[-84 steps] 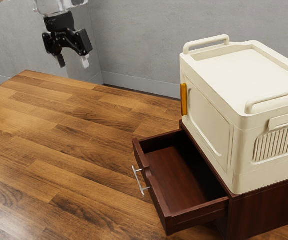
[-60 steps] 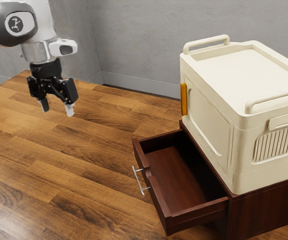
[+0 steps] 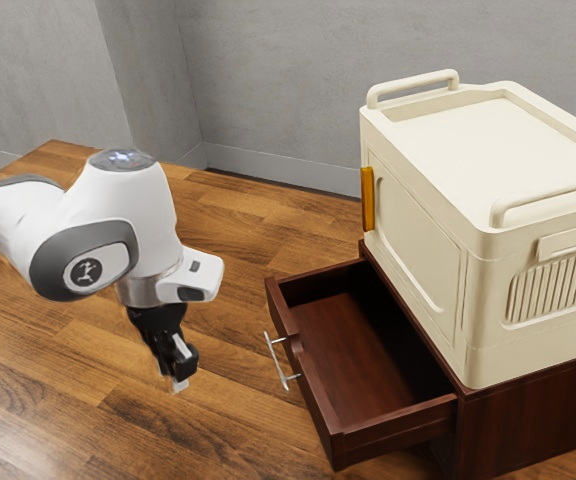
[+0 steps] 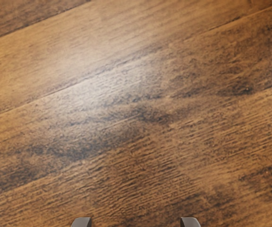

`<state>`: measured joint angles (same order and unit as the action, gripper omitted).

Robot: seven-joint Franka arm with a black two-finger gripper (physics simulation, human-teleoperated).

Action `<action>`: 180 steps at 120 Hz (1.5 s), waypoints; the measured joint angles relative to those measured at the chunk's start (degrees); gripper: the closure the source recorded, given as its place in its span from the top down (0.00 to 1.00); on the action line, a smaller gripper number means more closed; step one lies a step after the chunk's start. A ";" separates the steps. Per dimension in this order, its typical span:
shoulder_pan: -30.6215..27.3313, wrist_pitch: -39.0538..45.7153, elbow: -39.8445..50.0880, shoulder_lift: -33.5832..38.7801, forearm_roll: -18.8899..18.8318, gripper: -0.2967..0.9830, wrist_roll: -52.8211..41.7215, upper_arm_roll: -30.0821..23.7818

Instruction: Push the drawer handle with one arm to close the drawer

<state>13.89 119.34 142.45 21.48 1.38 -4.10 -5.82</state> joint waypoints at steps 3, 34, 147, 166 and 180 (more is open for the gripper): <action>0.00 1.18 -1.05 -1.48 -0.18 0.34 -0.53 0.04; 0.08 7.13 -3.95 -5.32 -0.11 0.30 -5.01 -3.36; -0.91 12.97 -20.80 -25.38 2.25 0.28 -8.38 -7.41; 0.01 16.20 -23.38 -28.74 1.95 0.28 -8.68 -8.34; 0.02 18.87 -24.99 -30.95 1.09 0.28 -8.87 -8.78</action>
<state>13.91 138.21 117.46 -9.47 2.47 -12.97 -14.60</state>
